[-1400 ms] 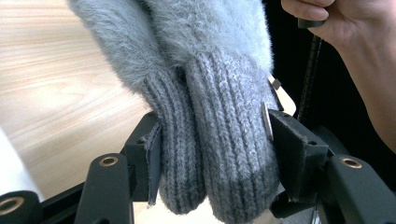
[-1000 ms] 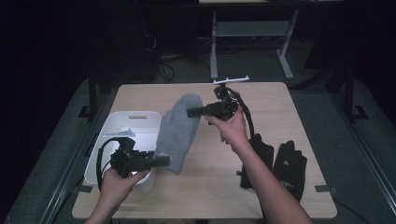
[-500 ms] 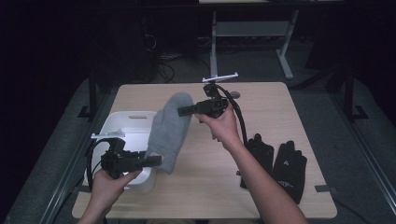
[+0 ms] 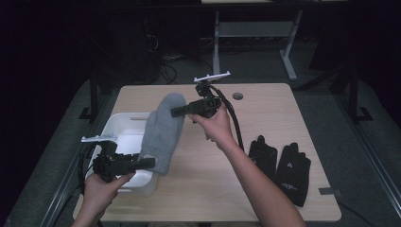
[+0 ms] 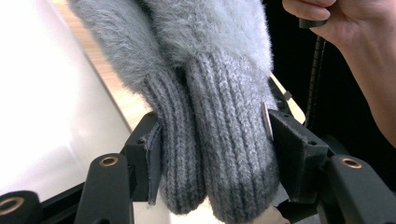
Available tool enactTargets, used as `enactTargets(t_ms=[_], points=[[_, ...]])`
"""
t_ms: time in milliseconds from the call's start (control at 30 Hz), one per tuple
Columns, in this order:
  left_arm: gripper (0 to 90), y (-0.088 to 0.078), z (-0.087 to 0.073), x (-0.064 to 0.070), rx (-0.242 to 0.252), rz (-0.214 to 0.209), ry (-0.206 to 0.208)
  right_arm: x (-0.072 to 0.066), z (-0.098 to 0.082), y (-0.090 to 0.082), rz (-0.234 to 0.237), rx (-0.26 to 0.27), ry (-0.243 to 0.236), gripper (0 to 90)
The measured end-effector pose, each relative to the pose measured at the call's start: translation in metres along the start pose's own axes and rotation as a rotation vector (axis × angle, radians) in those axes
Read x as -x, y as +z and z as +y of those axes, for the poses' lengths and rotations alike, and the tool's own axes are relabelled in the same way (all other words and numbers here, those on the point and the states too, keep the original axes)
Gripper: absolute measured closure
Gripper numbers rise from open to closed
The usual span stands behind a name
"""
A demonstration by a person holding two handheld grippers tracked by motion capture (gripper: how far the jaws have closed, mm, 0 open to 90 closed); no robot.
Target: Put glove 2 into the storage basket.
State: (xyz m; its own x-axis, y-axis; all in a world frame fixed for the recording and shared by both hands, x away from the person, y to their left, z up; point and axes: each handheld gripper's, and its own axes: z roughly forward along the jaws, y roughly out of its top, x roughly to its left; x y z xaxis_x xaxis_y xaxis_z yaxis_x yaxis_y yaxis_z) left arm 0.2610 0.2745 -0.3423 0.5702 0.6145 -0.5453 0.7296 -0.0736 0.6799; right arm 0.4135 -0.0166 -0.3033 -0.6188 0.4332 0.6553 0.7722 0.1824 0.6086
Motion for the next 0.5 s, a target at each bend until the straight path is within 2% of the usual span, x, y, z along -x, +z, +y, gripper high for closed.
enactTargets(t_ms=[133,367,400,500], points=[[41.0,-0.006,-0.001,-0.004,0.003,0.01,0.001,-0.001,0.003,0.007,0.003,-0.014,0.001,73.2],[41.0,-0.014,-0.004,-0.008,0.024,0.021,-0.029,-0.007,0.008,0.021,0.01,-0.026,-0.009,73.2],[41.0,-0.016,-0.005,-0.01,0.013,0.024,-0.017,-0.007,0.008,0.023,0.009,-0.027,-0.013,73.2],[41.0,-0.021,-0.006,-0.012,0.021,0.029,-0.021,-0.009,0.009,0.029,0.016,-0.032,-0.021,73.2]])
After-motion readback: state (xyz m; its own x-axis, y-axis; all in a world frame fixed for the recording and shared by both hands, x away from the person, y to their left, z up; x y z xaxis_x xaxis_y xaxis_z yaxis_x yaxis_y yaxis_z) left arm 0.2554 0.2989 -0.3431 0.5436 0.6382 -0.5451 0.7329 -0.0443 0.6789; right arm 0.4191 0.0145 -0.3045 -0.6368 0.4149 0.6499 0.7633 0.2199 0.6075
